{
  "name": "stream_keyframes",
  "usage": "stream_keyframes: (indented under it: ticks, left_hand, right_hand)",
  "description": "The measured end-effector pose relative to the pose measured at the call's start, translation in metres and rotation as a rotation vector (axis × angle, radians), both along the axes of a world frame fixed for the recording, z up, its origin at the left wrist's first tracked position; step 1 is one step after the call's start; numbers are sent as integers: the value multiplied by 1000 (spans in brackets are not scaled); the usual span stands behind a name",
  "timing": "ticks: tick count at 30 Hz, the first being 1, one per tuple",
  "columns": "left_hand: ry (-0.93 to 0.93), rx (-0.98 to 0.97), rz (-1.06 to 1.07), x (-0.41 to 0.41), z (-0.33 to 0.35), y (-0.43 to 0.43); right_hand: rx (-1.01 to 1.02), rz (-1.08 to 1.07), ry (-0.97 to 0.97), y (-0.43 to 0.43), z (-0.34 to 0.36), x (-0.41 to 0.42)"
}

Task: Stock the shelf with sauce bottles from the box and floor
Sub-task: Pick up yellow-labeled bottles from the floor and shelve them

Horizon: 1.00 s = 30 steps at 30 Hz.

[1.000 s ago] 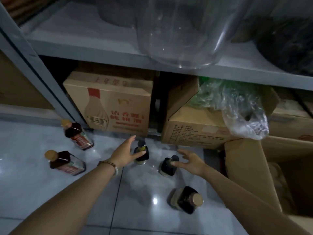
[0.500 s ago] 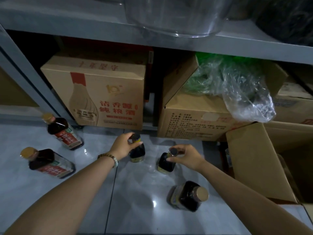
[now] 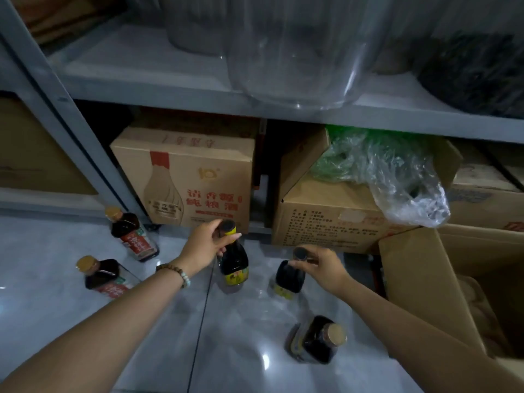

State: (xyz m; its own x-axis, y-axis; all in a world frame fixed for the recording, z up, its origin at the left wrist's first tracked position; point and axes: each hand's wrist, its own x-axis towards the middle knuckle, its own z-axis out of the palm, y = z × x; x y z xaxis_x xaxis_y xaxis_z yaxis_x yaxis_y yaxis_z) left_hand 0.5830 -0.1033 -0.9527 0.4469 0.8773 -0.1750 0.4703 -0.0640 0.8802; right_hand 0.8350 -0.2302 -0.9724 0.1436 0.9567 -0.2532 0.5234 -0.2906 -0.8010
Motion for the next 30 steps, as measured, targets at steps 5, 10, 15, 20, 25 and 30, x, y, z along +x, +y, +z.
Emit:
stream_keyframes:
  ticks: [5,10,15,20,25,30]
  left_hand:
    - [29,90,-47,-13,128,0]
    - [29,282,-65,-13,298,-5]
    - [-80,371,-92,0,489,-20]
    - [-271,410,-140,33,671,-30]
    - [-433,527,-222,78,835,-46]
    - [-542,667,-226,131,958,-73]
  right_hand:
    - [136,-20,100,3,146,1]
    - [299,-163,287,-3,321,-7]
    - [363,-171,386,-21,516,-11]
    - [505,-227,381,-49,701,-1]
    - [695,-278,389,-75,853,27]
    - [878,-300,361,-95,966,69]
